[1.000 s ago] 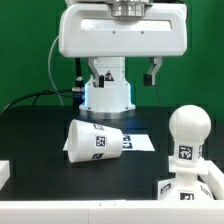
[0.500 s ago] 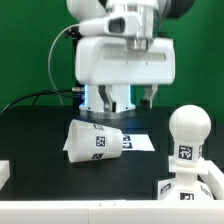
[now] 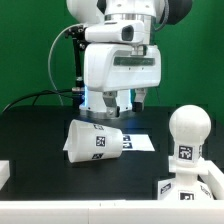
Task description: Assemble lamp
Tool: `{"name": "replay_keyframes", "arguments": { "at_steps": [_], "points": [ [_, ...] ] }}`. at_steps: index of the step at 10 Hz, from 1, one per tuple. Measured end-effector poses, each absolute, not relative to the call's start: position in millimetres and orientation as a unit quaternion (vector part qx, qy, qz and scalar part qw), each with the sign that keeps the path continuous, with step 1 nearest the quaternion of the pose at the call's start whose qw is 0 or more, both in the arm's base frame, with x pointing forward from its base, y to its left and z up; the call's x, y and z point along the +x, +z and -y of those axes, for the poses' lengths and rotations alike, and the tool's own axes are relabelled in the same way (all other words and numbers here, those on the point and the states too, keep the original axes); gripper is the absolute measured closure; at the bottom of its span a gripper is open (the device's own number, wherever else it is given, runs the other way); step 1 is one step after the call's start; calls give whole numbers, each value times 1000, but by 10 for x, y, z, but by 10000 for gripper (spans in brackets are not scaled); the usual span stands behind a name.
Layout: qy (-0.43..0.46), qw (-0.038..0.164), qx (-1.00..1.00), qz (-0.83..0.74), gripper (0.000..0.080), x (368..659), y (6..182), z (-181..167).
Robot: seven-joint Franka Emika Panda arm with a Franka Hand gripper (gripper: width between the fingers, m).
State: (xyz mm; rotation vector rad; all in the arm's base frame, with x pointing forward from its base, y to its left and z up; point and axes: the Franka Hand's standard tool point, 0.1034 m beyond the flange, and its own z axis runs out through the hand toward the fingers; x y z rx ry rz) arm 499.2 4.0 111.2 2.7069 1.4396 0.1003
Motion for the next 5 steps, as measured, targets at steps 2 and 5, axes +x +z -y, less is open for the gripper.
{"name": "replay_keyframes", "arguments": {
  "at_steps": [2,5],
  "points": [
    [45,65,842,-534,101,4820,960,-201],
    [43,75,794,-601,101,4741,829,-264]
  ]
}}
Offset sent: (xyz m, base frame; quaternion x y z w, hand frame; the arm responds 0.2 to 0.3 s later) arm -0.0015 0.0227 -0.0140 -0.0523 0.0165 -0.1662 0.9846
